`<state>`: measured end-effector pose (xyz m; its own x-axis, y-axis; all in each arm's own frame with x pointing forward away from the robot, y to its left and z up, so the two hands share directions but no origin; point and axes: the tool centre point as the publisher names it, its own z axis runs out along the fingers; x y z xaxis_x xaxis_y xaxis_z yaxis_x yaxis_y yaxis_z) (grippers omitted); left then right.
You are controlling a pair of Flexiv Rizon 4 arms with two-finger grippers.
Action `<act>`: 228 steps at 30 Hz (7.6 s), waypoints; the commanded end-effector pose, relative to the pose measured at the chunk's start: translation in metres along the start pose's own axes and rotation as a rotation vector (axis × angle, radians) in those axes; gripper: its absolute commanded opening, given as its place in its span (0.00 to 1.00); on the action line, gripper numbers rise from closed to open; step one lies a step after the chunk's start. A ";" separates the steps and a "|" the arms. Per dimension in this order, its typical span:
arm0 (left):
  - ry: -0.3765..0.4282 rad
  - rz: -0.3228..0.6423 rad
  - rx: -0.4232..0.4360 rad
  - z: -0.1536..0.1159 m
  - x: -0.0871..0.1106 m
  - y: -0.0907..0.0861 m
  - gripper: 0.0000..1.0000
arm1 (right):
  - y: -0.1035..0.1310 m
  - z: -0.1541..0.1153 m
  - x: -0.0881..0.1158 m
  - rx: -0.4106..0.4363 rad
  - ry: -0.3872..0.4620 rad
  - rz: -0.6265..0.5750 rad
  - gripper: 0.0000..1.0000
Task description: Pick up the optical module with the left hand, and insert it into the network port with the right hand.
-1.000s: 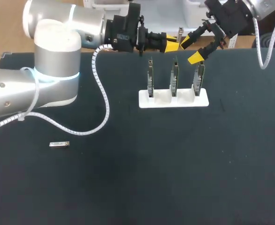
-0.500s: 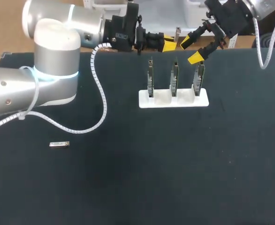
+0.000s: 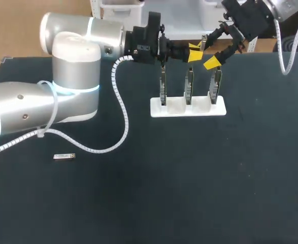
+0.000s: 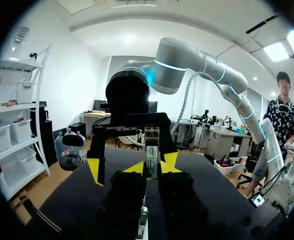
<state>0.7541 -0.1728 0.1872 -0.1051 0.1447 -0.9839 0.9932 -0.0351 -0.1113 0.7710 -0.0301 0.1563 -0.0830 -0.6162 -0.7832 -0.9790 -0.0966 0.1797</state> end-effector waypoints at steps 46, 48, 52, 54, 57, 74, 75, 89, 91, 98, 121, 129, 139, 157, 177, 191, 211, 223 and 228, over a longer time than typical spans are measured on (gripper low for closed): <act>0.046 -0.070 -0.016 -0.009 0.030 0.011 0.00 | 0.001 0.000 0.000 0.002 0.000 0.000 1.00; 0.051 -0.070 -0.018 -0.010 0.031 0.011 0.00 | 0.001 0.000 0.000 0.002 0.000 0.000 1.00; 0.057 -0.075 -0.021 -0.012 0.034 0.012 0.00 | 0.001 0.000 0.000 0.002 0.000 0.000 1.00; 0.058 -0.077 -0.023 -0.012 0.034 0.012 0.00 | 0.001 0.000 0.000 0.002 0.000 0.000 1.00; 0.059 -0.079 -0.027 -0.013 0.035 0.012 0.00 | 0.001 0.000 0.000 0.002 0.000 0.000 1.00; 0.056 -0.081 -0.031 -0.011 0.036 0.017 0.00 | 0.001 0.000 0.000 0.002 0.000 0.000 1.00; 0.055 -0.082 -0.032 -0.011 0.036 0.017 0.00 | 0.001 0.000 0.000 0.002 0.000 0.000 1.00; 0.054 -0.086 -0.038 -0.015 0.036 0.015 0.00 | 0.001 0.000 0.000 0.002 0.000 0.000 1.00; 0.054 -0.088 -0.039 -0.015 0.036 0.015 0.00 | 0.001 0.000 0.000 0.002 0.000 0.000 1.00; 0.055 -0.087 -0.040 -0.016 0.037 0.014 0.00 | 0.001 0.000 0.000 0.002 0.000 0.000 1.00; 0.063 -0.074 -0.027 -0.014 0.034 0.015 0.00 | 0.001 0.000 0.000 0.002 0.000 0.000 1.00; 0.056 -0.079 -0.026 -0.013 0.034 0.016 0.00 | 0.001 0.000 0.000 0.002 0.000 0.000 1.00; 0.057 -0.077 -0.022 -0.012 0.033 0.016 0.00 | 0.001 0.000 0.000 0.002 0.000 0.000 1.00; 0.057 -0.077 -0.022 -0.012 0.033 0.016 0.00 | 0.001 -0.022 -0.002 0.081 -0.008 0.002 1.00; 0.057 -0.077 -0.022 -0.012 0.033 0.016 0.00 | 0.002 -0.008 -0.032 0.043 -0.073 -0.071 1.00; 0.057 -0.077 -0.022 -0.012 0.033 0.016 0.00 | 0.002 -0.003 -0.036 0.064 -0.085 -0.063 1.00; 0.057 -0.077 -0.022 -0.012 0.033 0.016 0.00 | 0.000 -0.001 -0.036 0.054 -0.088 -0.056 1.00; 0.057 -0.077 -0.022 -0.012 0.033 0.016 0.00 | 0.000 -0.001 -0.036 0.047 -0.084 -0.055 1.00; 0.057 -0.077 -0.022 -0.012 0.033 0.016 0.00 | 0.000 -0.002 -0.036 0.053 -0.083 -0.053 1.00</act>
<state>0.7657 -0.1562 0.1545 -0.1794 0.2009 -0.9630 0.9832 0.0024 -0.1826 0.7740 -0.0099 0.1856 -0.0439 -0.5438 -0.8381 -0.9906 -0.0850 0.1070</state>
